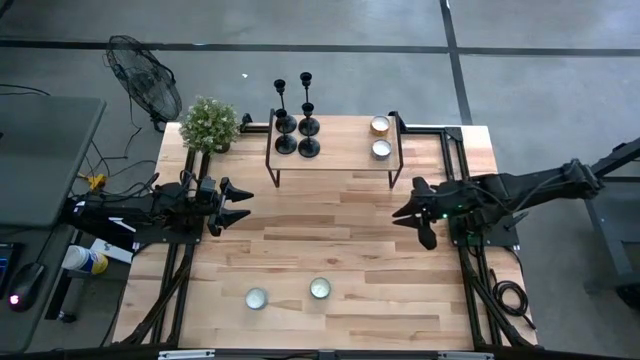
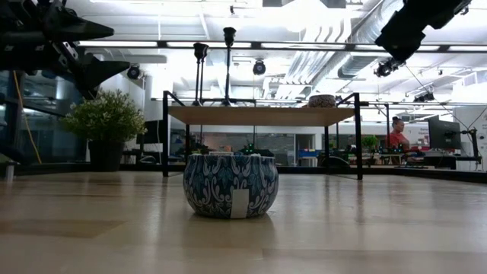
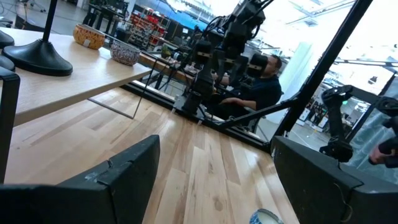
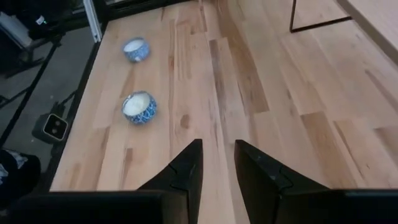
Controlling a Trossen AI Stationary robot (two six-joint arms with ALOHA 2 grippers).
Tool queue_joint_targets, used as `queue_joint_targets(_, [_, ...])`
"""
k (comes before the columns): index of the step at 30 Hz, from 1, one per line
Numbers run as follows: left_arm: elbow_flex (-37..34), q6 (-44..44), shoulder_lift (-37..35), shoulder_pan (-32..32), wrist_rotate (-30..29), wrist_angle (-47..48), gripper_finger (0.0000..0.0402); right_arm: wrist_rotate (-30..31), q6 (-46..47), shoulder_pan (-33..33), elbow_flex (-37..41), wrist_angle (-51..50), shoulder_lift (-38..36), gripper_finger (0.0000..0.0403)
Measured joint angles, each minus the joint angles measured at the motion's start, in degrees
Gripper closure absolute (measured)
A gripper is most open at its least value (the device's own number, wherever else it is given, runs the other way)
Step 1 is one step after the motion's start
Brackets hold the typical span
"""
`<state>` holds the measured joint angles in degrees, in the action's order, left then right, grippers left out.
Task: Pick & Place candle stick holders
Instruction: Put the light blue scented candle on the shelf
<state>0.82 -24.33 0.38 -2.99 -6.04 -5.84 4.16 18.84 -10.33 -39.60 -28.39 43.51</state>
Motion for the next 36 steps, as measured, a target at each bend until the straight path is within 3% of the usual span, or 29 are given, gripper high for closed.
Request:
queue_joint_targets(8, [0.02,0.00,0.00,0.00,0.00,0.02,0.0098,-0.04,-3.45,0.00,1.17,-0.56,-3.01,0.0319])
queue_joint_targets(33, [0.01,-0.11,0.01,-0.01,0.01,-0.05,0.0098,1.82,1.72,0.04,1.14,-2.22,-6.80,0.0319])
queue_joint_targets(36, [0.02,-3.81,0.01,-0.02,1.63,-0.04,0.0098,1.32,1.94,0.04,1.14,-2.42,-6.78,0.0319])
